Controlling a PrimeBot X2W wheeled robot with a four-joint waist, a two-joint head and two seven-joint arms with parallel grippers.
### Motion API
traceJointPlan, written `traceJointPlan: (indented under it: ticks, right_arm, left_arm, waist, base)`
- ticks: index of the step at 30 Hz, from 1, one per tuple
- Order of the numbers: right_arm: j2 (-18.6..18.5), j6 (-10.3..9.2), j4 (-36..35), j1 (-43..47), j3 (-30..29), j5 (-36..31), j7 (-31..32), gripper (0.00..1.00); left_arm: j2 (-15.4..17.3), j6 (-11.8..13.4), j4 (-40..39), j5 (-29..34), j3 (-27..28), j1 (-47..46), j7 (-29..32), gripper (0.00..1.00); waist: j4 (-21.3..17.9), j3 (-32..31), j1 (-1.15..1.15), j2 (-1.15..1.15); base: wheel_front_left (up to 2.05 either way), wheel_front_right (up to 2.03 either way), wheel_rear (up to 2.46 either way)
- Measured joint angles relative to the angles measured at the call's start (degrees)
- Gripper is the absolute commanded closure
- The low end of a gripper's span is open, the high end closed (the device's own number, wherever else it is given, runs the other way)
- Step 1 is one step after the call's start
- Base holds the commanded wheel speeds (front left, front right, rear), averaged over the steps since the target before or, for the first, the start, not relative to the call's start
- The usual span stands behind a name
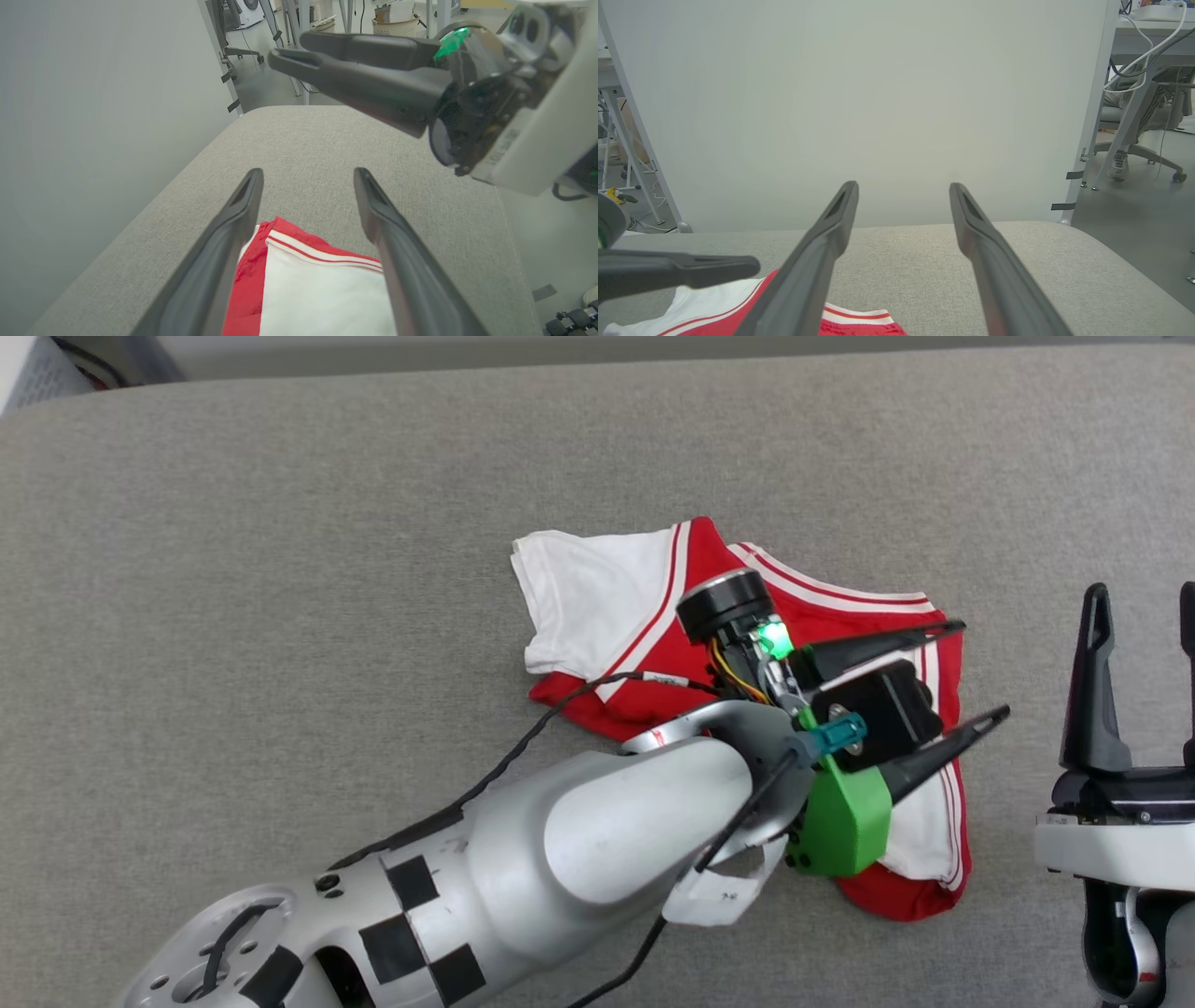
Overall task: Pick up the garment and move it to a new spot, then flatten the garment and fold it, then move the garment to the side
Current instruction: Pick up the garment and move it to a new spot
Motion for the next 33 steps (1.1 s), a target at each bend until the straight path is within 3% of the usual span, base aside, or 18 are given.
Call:
traceJointPlan:
  ticks: [8,16,19,25,33]
  right_arm:
    - [0.01,0.00,0.48,3.35,0.11,-0.29,0.00,0.00]
    - [0.02,0.00,0.79,4.74,0.36,-0.75,0.00,0.00]
    - [0.02,0.00,0.91,4.92,0.42,-0.77,0.00,0.00]
    - [0.02,0.00,1.87,6.30,1.11,-1.23,0.00,0.00]
    - [0.02,0.00,4.19,8.06,1.83,-1.25,0.00,0.00]
  left_arm:
    - [1.00,7.77,5.03,0.54,7.23,1.39,-6.41,0.00]
    - [8.69,15.99,-3.09,4.98,23.23,11.63,-6.71,0.00]
    - [11.14,17.91,-6.60,7.51,28.73,17.23,-6.72,0.00]
    - [13.34,19.72,-10.66,11.29,37.84,28.44,-6.72,0.00]
    - [13.55,19.42,-13.56,13.85,49.29,42.73,-6.71,0.00]
  waist:
    - [3.75,-5.56,0.00,0.00]
    - [7.15,-8.79,0.00,0.00]
    - [7.99,-9.59,0.00,0.00]
    - [9.06,-11.35,0.00,0.00]
    - [9.38,-14.10,0.00,0.00]
  base:
    - [0.00,0.00,0.00]
    - [0.00,0.00,0.00]
    - [0.00,0.00,0.00]
    - [0.00,0.00,0.00]
    - [0.00,0.00,0.00]
